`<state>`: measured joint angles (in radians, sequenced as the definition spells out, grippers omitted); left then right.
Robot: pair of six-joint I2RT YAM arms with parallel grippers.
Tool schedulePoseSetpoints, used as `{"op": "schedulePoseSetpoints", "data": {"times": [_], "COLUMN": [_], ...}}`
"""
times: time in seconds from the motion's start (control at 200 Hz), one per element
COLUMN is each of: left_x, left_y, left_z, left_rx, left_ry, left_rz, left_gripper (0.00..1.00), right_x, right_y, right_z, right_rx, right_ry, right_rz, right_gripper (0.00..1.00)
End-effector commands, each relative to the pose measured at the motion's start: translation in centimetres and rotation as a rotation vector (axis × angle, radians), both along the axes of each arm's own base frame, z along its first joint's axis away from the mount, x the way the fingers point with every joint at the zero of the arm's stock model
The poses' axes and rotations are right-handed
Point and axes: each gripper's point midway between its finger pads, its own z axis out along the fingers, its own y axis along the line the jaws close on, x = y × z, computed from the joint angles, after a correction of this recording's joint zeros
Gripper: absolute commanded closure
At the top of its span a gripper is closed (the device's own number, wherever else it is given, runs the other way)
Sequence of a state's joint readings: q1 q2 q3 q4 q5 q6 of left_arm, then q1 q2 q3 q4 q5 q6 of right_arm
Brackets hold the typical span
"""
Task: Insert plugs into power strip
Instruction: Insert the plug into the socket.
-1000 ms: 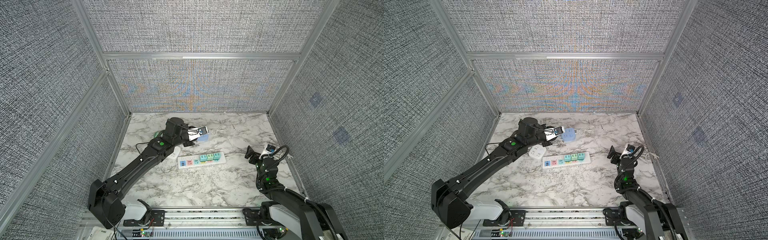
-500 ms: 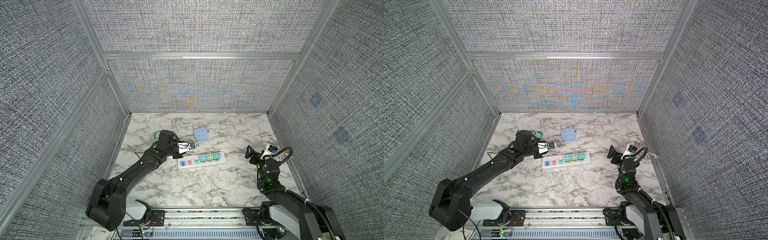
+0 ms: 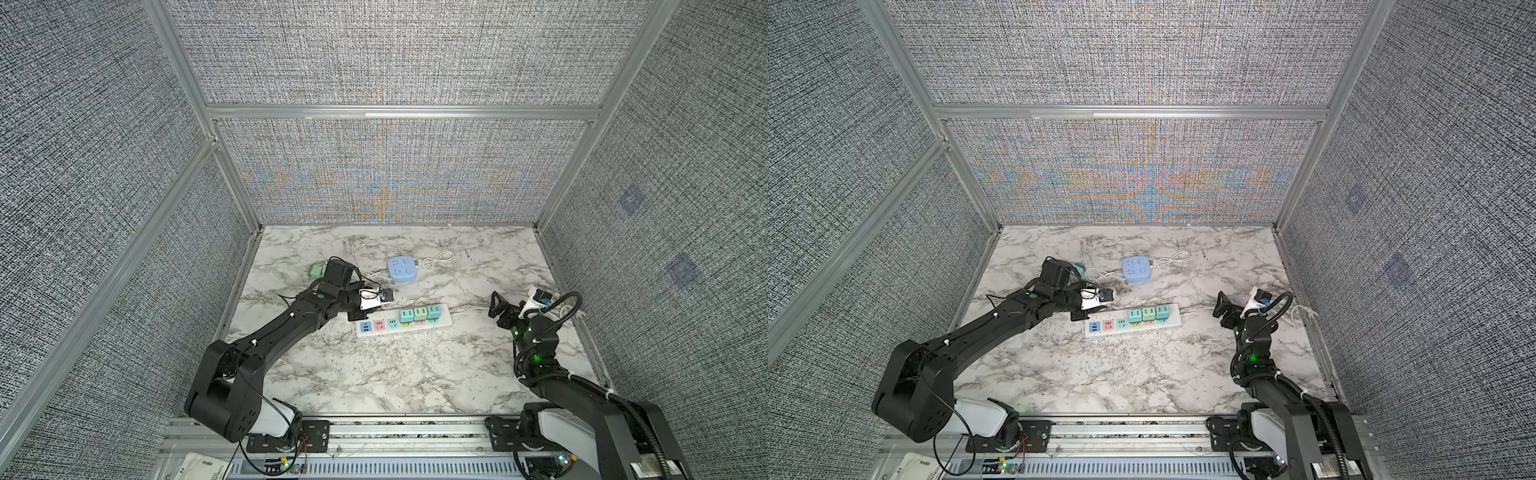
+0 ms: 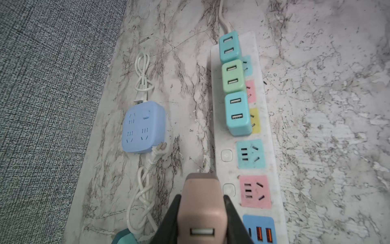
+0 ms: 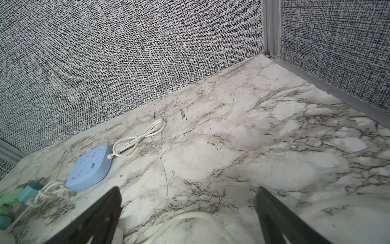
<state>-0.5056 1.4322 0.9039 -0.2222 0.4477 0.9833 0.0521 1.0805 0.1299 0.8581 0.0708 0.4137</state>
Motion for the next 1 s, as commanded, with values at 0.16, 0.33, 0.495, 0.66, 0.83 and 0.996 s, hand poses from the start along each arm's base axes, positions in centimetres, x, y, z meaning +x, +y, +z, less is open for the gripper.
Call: {"op": "schedulePoseSetpoints", "data": {"times": [0.16,0.33,0.495,0.66,0.83,0.996], "left_x": [-0.7,-0.5,-0.7,-0.8,-0.8,-1.2], "left_y": [-1.0,-1.3,-1.6,-2.1,-2.4,-2.7], "left_z": [-1.0,-2.7,-3.3,-3.8,-4.1,-5.0], "left_rx": [0.012,0.068,0.077,0.087,0.087,0.102], "left_ry": [0.080,0.120,0.140,0.161,0.173,0.192], "left_rz": [0.001,0.017,0.013,0.013,0.014,-0.011], "left_gripper": [1.00,1.00,1.00,1.00,1.00,1.00], "right_x": [0.4,0.3,0.3,0.3,0.3,0.4], "right_y": [0.1,0.1,0.1,0.0,0.0,0.0], "right_z": [1.1,1.0,1.0,1.0,1.0,1.0], "right_rx": [0.022,0.024,0.025,0.026,0.028,0.028], "right_ry": [-0.041,-0.041,-0.041,-0.041,-0.040,-0.040], "right_rz": [0.006,0.008,0.008,0.008,0.007,0.009], "right_gripper": [0.01,0.00,0.01,0.00,0.01,0.01]}}
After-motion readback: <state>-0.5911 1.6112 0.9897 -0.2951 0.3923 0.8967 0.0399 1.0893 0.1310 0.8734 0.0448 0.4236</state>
